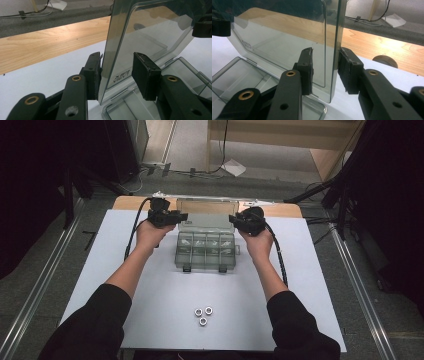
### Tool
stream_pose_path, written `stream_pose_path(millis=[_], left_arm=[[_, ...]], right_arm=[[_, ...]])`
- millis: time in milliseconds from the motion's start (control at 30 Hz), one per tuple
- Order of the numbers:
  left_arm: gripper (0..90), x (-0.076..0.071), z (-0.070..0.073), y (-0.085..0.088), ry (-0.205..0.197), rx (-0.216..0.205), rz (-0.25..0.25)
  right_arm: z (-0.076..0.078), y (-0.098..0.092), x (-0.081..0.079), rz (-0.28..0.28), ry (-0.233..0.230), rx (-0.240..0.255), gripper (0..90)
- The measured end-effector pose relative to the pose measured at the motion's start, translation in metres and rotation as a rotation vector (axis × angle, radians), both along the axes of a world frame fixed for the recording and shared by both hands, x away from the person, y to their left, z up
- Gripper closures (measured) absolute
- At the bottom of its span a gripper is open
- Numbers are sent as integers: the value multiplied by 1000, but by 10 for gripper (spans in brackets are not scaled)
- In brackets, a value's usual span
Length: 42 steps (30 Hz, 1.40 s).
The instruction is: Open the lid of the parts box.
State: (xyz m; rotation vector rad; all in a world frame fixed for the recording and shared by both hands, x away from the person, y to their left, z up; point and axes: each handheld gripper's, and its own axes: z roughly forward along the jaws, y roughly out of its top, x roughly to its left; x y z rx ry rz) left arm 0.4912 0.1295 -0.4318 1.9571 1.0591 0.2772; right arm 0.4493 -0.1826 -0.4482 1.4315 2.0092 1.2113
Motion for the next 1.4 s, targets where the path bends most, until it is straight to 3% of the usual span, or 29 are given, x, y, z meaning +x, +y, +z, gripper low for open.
stream_pose_path(millis=[267,433,567,667,833,1000,1100,1200,1400], left_arm=[[586,2,-4,0,11,30,-5],[586,3,-11,-2,19,111,-19],[587,5,-14,-1,47,72,-19],[586,5,-16,-3,50,76,-9],[588,7,-20,0,70,22,11],[587,6,-24,-1,57,27,21],[587,6,-27,-2,55,28,29],[586,6,-30,-3,48,27,41],[585,9,-35,-1,92,-15,59]], right_arm=[[-6,2,4,-17,21,7,656],[-8,2,6,-13,34,5,661],[-10,0,7,-10,41,6,675],[-11,0,9,-14,57,11,680],[-15,-1,10,-24,63,27,683],[-19,0,12,-34,76,34,690],[-22,1,13,-33,86,13,694],[-25,1,14,-39,98,29,693],[-27,1,15,-43,107,33,687]])
